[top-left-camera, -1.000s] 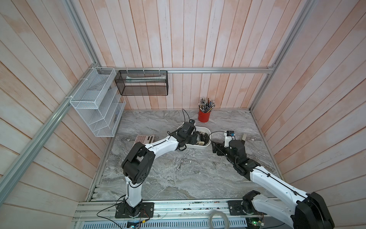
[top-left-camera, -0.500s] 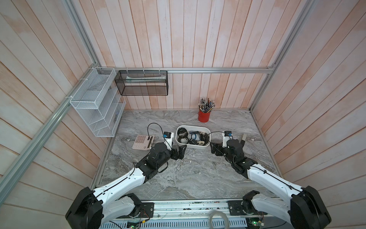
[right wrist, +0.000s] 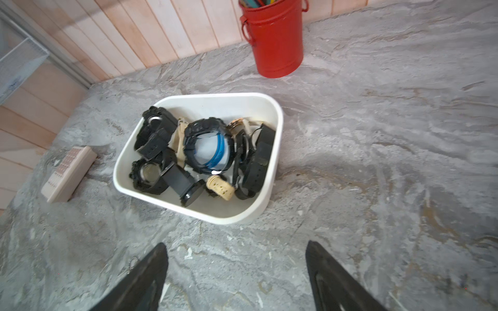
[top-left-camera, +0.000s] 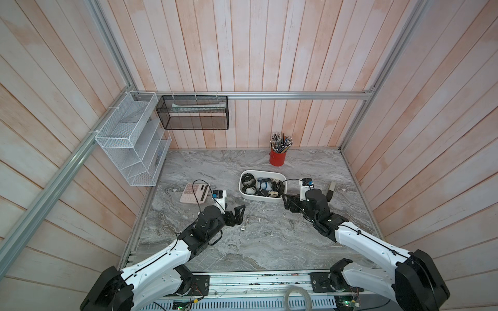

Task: Put the watch into the storage box
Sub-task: Pick up the watch at the center of the board.

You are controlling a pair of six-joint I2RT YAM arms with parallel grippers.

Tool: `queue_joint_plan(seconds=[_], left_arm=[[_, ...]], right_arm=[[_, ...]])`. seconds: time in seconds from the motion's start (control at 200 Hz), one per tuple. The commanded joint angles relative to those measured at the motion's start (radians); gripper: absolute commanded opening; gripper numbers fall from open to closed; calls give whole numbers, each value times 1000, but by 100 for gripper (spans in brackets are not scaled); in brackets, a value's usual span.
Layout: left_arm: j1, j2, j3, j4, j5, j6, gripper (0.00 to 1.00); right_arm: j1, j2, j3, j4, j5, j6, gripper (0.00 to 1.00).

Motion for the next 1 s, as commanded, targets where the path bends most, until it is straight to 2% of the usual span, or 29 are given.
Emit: queue_joint_plan(seconds=[0.0,0.185,0.36,0.765,0.995], left_arm=[[6,-67,-58,28,-26,-60,100],[8,-238,-150,-8,-48,-108,99],[9,-359,-179,-72,-77,-131,100],[10,-399,-161,-148,-105,-134,100],[12,-423,-156,-168,-117,-133,100]], right_arm=[[84,37,33,-13,64,62,81],[254,194,129,-34,179,112,76],[317,325,182,25,126,179,66],[389,551,315,16,69,193,61],[424,640,359,3,67,199,52]])
